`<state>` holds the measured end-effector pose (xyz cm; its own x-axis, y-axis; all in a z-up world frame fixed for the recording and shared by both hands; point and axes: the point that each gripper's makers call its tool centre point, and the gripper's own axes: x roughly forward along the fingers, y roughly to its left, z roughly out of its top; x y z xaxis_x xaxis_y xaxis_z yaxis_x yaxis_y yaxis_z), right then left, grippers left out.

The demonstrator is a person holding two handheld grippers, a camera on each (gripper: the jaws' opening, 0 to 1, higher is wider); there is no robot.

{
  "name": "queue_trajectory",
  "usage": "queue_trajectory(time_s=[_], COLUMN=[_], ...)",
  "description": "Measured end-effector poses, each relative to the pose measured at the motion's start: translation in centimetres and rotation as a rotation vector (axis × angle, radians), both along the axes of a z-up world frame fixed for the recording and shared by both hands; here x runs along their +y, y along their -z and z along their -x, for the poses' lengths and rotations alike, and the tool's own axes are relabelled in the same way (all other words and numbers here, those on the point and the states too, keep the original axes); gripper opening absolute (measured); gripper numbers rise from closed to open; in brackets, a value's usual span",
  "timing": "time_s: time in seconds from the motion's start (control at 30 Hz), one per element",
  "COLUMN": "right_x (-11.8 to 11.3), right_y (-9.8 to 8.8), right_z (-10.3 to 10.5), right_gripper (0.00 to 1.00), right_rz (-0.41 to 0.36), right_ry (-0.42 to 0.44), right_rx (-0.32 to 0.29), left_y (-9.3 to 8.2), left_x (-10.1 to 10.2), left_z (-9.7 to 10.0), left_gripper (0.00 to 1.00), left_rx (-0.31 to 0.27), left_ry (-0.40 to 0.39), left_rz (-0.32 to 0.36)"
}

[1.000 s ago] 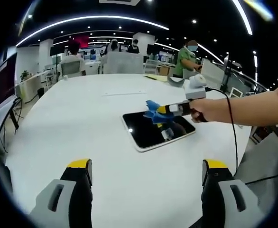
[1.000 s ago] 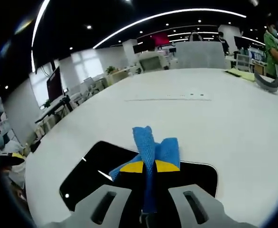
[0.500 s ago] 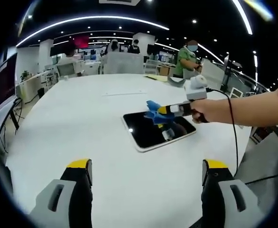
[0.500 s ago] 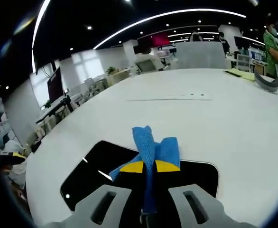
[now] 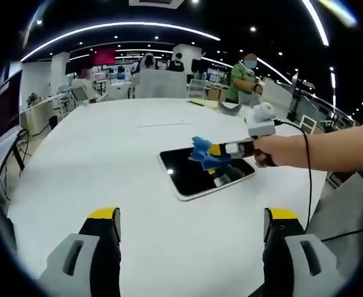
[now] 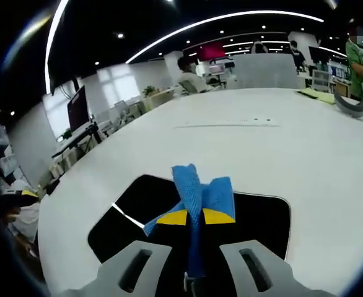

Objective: Wipe the mirror surface with the cleaning cloth until all visible marks leave the cleaned area.

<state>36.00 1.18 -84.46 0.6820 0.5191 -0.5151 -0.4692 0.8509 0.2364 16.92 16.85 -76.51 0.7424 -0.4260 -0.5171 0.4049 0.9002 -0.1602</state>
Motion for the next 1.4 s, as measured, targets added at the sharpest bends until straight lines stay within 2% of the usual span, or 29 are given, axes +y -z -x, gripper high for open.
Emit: queue_trajectory(time_s=[0.5, 1.4], right_x=[0.4, 0.5], right_y=[-0.1, -0.3], right_z=[2.3, 3.4], right_gripper=[0.03, 0.03], right_rz=[-0.009, -0.017], right_ry=[-0.024, -0.035], right_rx=[0.0, 0.0], left_y=[-0.7, -0.7], left_x=[-0.3, -0.6], left_z=[0.1, 0.2], left_gripper=[0.96, 0.96], left_rx=[-0.023, -0.024], left_ry=[0.004, 0.006], left_rz=[0.001, 0.004])
